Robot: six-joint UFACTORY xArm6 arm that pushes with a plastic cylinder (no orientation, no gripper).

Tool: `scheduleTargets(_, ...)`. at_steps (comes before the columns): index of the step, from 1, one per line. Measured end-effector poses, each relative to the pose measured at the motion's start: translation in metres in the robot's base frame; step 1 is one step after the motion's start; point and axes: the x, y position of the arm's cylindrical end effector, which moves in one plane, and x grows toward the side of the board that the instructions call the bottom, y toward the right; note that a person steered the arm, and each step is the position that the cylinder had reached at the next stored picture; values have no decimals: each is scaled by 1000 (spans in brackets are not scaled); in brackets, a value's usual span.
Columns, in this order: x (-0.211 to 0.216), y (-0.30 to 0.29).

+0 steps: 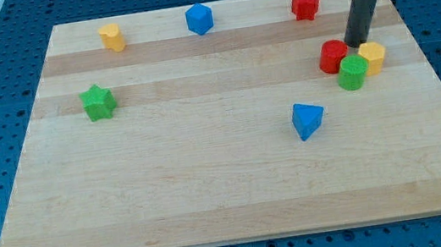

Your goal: Separate the green circle red circle and hexagon from each other

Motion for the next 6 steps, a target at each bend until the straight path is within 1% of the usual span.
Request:
scheduleTargets(1, 16, -2)
scheduleTargets(2, 44, -28)
scheduleTargets(3, 62, -47)
scheduleTargets(4, 73, -51)
scheduleTargets(6, 142, -76)
